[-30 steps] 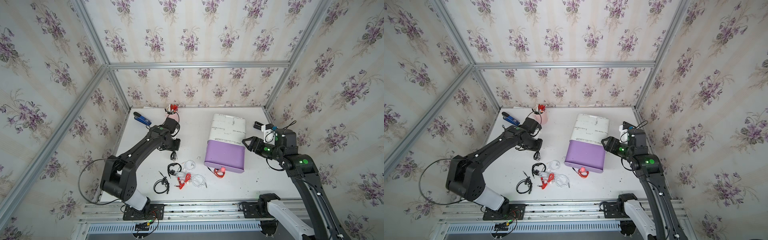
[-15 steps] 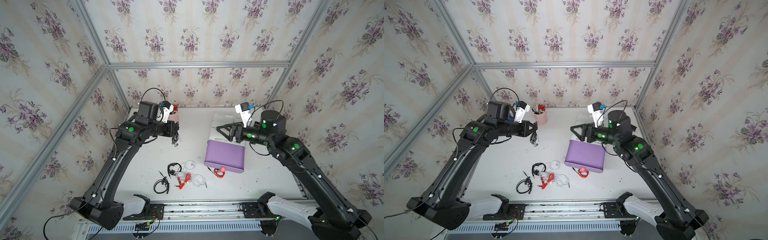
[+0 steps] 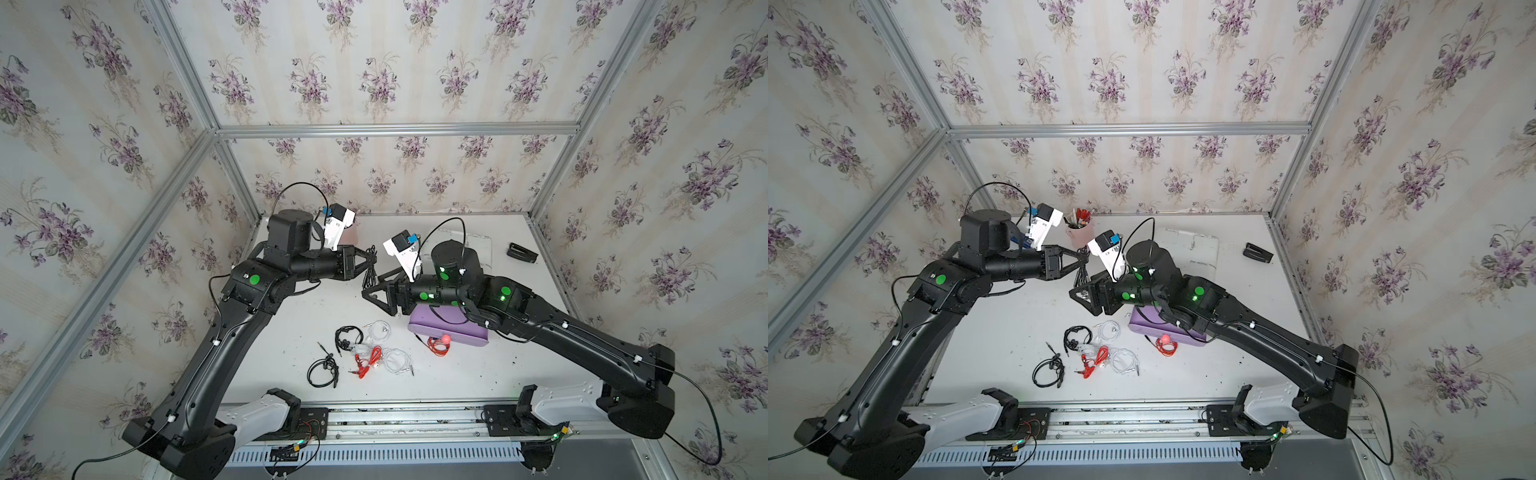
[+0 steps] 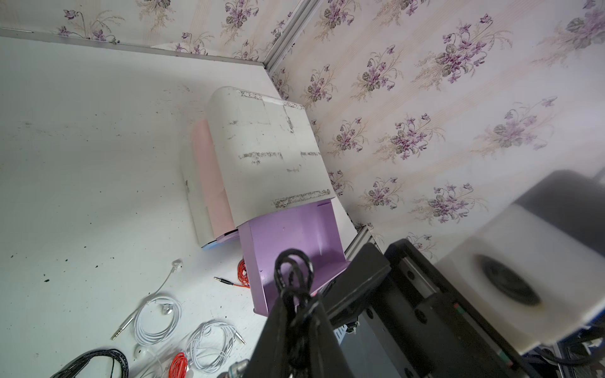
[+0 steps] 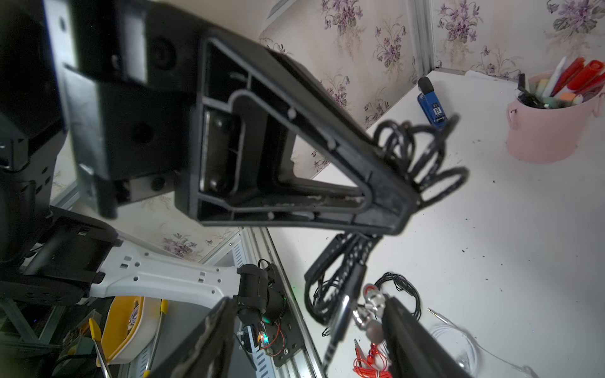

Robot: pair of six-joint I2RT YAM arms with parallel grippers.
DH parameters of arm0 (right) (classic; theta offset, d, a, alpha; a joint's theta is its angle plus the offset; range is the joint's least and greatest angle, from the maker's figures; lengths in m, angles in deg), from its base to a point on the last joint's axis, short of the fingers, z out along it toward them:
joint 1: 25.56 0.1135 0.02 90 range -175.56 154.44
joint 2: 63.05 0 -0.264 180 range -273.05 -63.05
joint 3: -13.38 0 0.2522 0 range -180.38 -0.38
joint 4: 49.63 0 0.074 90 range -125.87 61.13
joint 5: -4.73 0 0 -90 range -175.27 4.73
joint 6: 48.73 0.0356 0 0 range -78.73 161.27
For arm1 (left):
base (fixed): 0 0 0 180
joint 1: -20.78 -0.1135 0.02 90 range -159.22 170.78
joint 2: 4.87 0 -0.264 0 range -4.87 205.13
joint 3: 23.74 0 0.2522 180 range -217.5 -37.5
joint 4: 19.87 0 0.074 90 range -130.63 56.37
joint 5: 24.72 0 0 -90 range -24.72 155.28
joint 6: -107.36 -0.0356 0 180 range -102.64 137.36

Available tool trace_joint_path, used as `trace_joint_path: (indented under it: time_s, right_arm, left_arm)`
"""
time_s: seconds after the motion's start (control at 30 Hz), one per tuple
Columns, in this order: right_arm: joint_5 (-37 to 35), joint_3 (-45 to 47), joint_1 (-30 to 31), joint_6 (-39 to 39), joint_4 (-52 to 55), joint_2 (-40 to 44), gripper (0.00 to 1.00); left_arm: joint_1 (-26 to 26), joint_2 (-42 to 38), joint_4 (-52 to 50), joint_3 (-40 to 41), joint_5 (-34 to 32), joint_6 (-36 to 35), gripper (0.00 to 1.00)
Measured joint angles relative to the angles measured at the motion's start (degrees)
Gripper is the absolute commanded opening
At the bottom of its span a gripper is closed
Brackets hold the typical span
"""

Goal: Place the wired earphones into the drawer by color
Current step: Pick up the wired earphones from the center of the board.

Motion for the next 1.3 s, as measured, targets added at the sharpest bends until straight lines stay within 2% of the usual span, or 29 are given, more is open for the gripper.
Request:
trace_joint_path:
  time_s: [0.23, 0.33, 0.43, 0.5, 0.63, 0.73, 0.77, 0.8, 0.87, 0.93, 1.03, 1.07, 1.3]
  right_arm:
    - [-2.7, -1.8, -0.1, 0.0, -1.4, -2.3, 0.55]
    - [-3.1, -2.5, -0.1, 0.0, -1.5, -3.3, 0.44]
    - [-3.5, -3.2, -0.1, -0.3, -1.5, -4.2, 0.28]
    - [-4.4, -3.3, 0.0, -0.2, -1.2, -4.5, 0.22]
    - [-4.7, -3.2, -0.1, -0.2, -0.8, -4.5, 0.17]
    - [-5.3, -2.6, -0.1, 0.0, -0.6, -4.2, 0.05]
    - [-5.8, -2.4, -0.1, 0.1, -0.3, -4.0, 0.04]
    - [-5.9, -2.3, -0.1, 0.1, -0.1, -3.8, 0.04]
    - [-6.2, -2.2, -0.1, 0.2, 0.6, -3.4, 0.03]
    - [-6.6, -2.2, -0.1, 0.2, 1.0, -2.9, 0.02]
    - [-7.5, -2.4, -0.1, 0.3, 2.1, -2.1, 0.02]
    - [-8.0, -2.7, -0.3, 0.5, 3.0, -1.6, 0.02]
    - [-13.0, -2.4, -5.0, 2.7, 14.7, 5.0, 0.02]
  left_arm:
    - [0.6, -0.5, 0.4, 0.7, 0.8, 0.7, 0.16]
    - [0.7, -0.8, 0.4, 1.3, 1.0, 1.0, 0.16]
    - [0.7, -1.1, 0.4, 1.8, 1.0, 1.0, 0.17]
    - [0.7, -1.2, 0.5, 1.9, 0.9, 1.0, 0.17]
    - [0.8, -1.4, 0.9, 2.2, 0.9, 0.9, 0.18]
    - [0.8, -1.4, 1.0, 2.7, 0.7, 0.7, 0.19]
    - [0.8, -1.4, 1.2, 2.9, 0.7, 0.7, 0.22]
    - [0.8, -1.4, 1.3, 3.0, 0.8, 0.7, 0.30]
    - [0.8, -1.5, 1.5, 3.5, 0.6, 0.5, 0.67]
    - [0.8, -1.8, 1.6, 3.9, 0.1, 0.5, 0.81]
    - [0.7, -2.4, 1.6, 4.3, -1.4, 0.6, 0.97]
    - [0.8, -2.6, 1.6, 4.3, -2.1, 0.5, 0.99]
    - [0.5, -5.3, -0.3, 3.3, -7.7, -1.5, 0.99]
